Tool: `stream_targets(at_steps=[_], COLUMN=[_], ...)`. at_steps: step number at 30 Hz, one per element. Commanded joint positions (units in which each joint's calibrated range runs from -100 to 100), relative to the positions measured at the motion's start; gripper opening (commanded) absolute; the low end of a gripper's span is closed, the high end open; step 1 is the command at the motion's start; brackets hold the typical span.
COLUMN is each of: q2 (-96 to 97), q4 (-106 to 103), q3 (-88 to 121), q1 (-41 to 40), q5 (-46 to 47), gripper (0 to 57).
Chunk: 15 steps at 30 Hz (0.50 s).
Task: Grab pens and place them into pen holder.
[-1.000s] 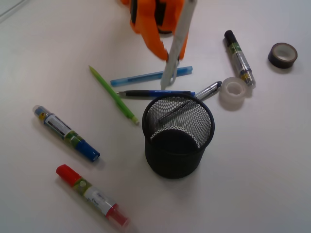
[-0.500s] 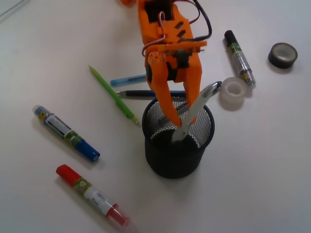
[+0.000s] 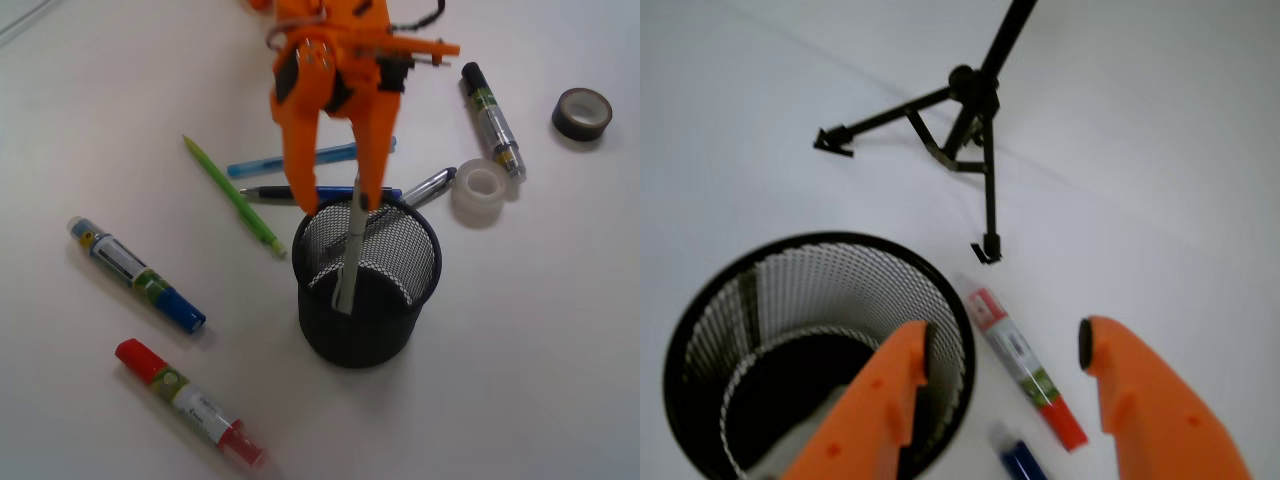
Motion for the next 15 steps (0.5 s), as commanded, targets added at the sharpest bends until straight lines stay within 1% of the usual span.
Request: stream_targets(at_steps=[1,5,8,11,15], q2=[-12.4,-18.3,-18.9,-14.5,-7.8], q4=[19.1,35.1,42.3,50.0,53.3], q3=[-1.8,0.6,1.8,1.1,1.0], q1=[3.4,7.5,10.5,13.7,15.0], q5=[3.5,4.7,6.1,7.6,7.7], gripper=[17.2,17.2,17.2,17.2,17.2])
